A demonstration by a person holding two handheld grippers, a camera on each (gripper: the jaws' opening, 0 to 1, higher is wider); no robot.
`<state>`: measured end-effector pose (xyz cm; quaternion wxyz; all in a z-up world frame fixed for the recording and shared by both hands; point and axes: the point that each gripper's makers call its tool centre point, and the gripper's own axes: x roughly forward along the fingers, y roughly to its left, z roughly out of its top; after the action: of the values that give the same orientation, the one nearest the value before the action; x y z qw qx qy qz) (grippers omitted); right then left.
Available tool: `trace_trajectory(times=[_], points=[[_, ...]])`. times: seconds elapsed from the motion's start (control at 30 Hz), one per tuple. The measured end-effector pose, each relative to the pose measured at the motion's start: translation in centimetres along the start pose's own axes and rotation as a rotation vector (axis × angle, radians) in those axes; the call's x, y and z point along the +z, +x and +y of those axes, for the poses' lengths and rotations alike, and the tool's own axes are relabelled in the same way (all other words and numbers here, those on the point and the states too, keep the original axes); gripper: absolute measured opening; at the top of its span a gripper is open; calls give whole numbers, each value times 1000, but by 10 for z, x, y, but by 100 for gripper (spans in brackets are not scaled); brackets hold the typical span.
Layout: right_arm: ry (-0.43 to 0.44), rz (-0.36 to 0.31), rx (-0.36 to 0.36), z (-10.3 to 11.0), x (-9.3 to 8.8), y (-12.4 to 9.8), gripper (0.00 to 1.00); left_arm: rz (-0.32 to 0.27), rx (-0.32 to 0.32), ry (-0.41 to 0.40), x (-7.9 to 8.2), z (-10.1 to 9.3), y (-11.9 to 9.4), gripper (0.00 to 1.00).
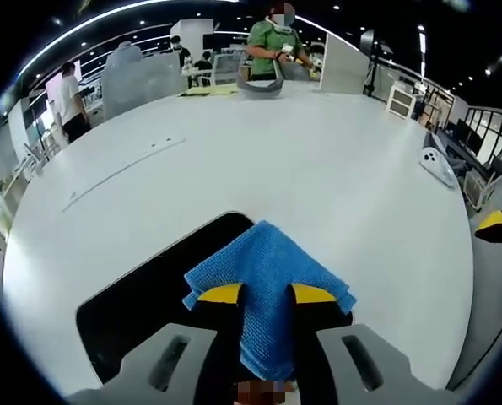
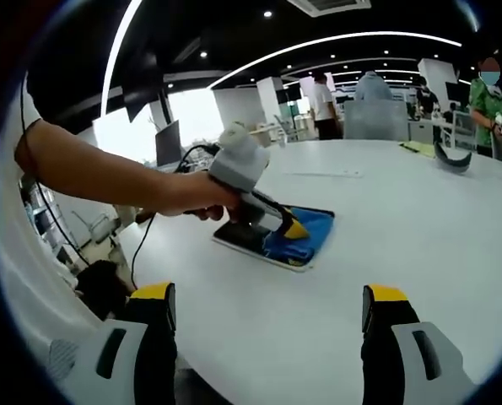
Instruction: Wipe the mirror surface with the cleaning cloth until all visible marks leave the cleaned area.
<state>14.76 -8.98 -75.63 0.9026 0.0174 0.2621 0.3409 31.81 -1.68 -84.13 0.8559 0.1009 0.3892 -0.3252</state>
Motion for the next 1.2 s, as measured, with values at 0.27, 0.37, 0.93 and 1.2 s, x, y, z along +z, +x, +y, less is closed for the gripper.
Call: trace_trajectory(times=[0.27,0.37,0.93,1.2], points=[[-6,-2,-5,-1,-1,-1,92,10,-2,9,2,2,2,18],[-11,-2,-10,-1,-3,-2,92,11,-5,19,3,4,3,18],[-45,4,-23,-2,-7,-4,92,28,-2,43,7,9,7,18],[-45,4,-28,-3,-8,-5,92,33,-2,45,11,14,10,18]])
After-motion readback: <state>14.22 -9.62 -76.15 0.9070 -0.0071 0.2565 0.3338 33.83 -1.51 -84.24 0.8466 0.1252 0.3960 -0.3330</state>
